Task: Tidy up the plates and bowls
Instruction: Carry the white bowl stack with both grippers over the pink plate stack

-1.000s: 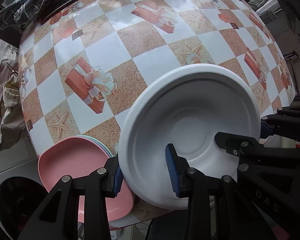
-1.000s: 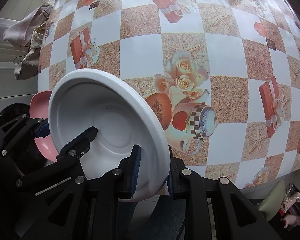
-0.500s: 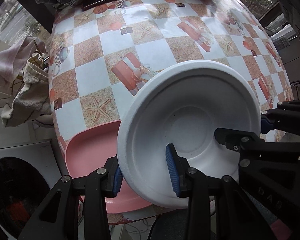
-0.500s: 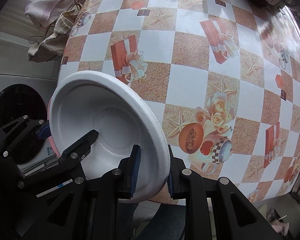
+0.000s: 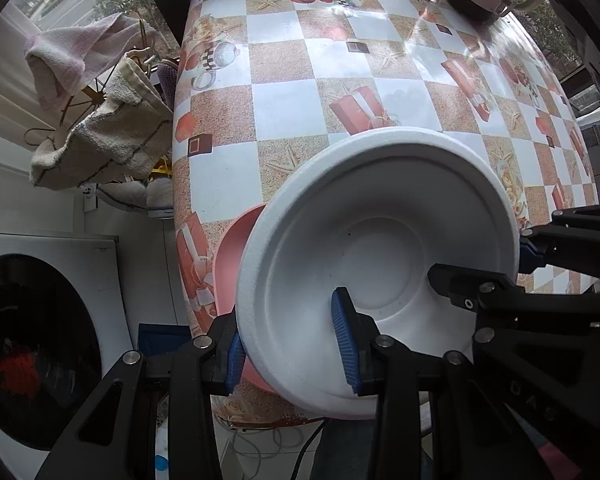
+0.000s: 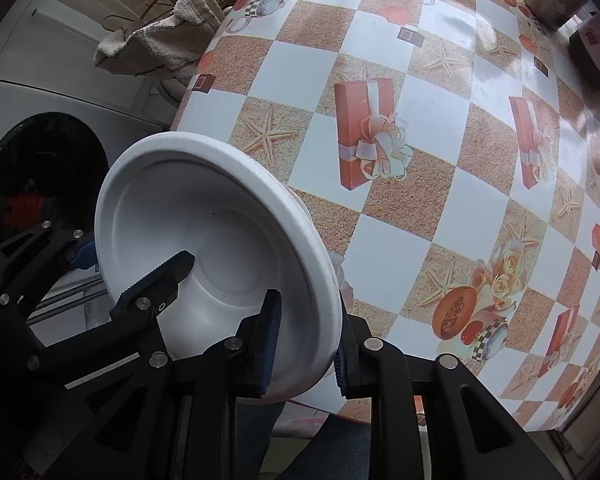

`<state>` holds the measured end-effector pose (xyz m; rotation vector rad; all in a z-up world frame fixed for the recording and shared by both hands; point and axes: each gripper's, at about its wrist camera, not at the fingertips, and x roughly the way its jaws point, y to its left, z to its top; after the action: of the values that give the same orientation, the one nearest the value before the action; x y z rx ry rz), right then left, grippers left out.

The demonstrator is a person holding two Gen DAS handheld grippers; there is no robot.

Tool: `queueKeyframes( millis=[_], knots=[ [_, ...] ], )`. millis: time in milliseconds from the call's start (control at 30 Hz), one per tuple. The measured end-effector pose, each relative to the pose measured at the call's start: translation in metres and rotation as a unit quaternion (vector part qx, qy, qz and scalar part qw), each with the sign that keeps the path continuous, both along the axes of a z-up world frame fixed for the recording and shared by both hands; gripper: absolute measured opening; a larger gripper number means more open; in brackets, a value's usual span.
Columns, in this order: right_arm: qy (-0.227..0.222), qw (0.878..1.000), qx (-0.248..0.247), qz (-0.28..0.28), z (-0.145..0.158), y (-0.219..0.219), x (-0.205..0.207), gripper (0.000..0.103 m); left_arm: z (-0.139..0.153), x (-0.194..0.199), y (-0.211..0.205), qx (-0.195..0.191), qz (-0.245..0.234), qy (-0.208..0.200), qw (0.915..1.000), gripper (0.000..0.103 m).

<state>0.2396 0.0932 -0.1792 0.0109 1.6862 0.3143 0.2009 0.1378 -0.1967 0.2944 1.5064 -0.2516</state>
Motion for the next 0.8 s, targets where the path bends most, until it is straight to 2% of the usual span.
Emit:
queueKeyframes(
  millis=[467,800],
  knots=[
    [0.021,0.999,0.013,0.029,-0.02,0.033,-0.002,0.026,-0.011,-0.009,0.03,0.014,0.03,0.019,0.9993,0.042],
    [0.023,0.999,0.01,0.027,-0.03,0.037,0.0,0.026,-0.016,-0.009,0.029,0.018,0.024,0.025,0.9992,0.042]
  ],
)
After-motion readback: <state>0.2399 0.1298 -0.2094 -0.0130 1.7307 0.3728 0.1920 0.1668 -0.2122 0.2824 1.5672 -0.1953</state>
